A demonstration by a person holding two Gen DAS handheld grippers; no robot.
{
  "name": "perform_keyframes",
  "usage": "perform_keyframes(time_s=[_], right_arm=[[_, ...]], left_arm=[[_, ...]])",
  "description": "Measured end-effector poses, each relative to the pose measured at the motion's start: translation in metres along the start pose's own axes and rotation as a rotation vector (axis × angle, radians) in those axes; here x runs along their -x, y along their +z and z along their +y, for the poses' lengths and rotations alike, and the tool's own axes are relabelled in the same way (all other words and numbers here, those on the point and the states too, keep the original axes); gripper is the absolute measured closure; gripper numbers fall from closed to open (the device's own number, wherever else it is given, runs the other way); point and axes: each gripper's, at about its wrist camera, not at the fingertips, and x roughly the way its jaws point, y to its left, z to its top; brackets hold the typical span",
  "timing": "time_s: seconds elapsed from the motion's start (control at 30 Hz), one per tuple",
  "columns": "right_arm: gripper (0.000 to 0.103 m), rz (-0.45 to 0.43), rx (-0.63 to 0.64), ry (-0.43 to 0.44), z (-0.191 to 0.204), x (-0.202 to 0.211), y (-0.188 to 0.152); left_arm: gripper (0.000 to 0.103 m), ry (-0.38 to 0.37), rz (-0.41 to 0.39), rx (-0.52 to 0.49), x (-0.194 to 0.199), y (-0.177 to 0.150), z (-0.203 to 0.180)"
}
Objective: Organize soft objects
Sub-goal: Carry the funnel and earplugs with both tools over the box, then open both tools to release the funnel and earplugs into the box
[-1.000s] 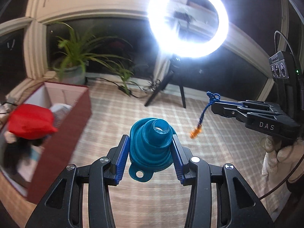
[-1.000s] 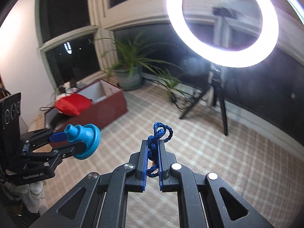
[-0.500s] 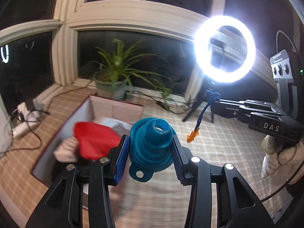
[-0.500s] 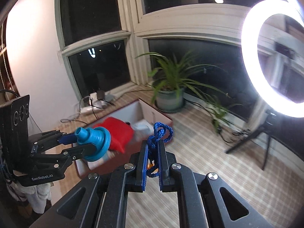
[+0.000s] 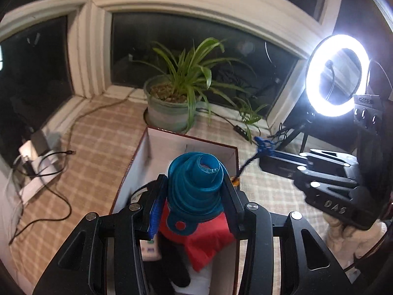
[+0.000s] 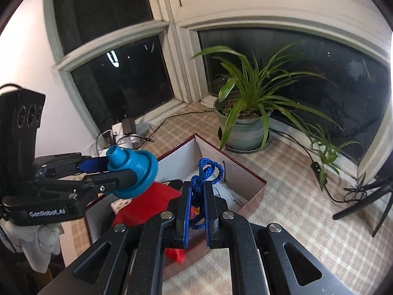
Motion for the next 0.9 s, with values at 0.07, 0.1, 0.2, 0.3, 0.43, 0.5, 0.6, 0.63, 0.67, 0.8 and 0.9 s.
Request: perform_keyframes(time_s=[0.07, 0.1, 0.2, 0.3, 0.43, 0.5, 0.6, 0.63, 0.67, 0.8, 0.9], right_arm=[[0.095, 0.028, -0.013, 0.001, -0.003, -0.016, 0.003], [0.095, 0.039, -0.018, 0.001, -0.005, -0.022, 0.005], [0.095, 0.078, -0.032, 0.004, -0.011, -0.040, 0.005], [0.094, 0.111, -0.042, 0.004, -0.016, -0.056, 0.005], [0.093, 0.134, -0.064, 0.015, -0.025, -0.069, 0.004], [0.093, 0.140, -0.071, 0.023, -0.027, -0.072, 0.003], [0.081, 0.142, -0.078, 0.024, -0.031, -0.074, 0.002], [0.078, 0.140, -0.083, 0.027, -0.032, -0.073, 0.002], [0.070, 0.138, -0.086, 0.030, -0.033, -0.073, 0.002], [0.056, 0.128, -0.090, 0.031, -0.034, -0.068, 0.002], [0.055, 0.118, -0.096, 0.032, -0.035, -0.062, 0.002]], left_arm=[[0.061, 0.000, 0.024, 0.014, -0.011, 0.006, 0.004], [0.061, -0.001, 0.042, 0.021, -0.019, 0.009, 0.007], [0.061, -0.007, 0.089, 0.047, -0.038, 0.014, 0.018], [0.061, 0.008, 0.125, 0.046, -0.054, 0.017, 0.022], [0.060, 0.013, 0.156, 0.049, -0.068, 0.020, 0.025], [0.058, 0.016, 0.173, 0.052, -0.074, 0.021, 0.026], [0.056, 0.023, 0.182, 0.068, -0.079, 0.023, 0.030], [0.056, 0.023, 0.181, 0.075, -0.080, 0.023, 0.031], [0.055, 0.026, 0.178, 0.078, -0.079, 0.024, 0.031], [0.047, 0.040, 0.180, 0.105, -0.079, 0.026, 0.035], [0.047, 0.041, 0.170, 0.113, -0.076, 0.028, 0.036]])
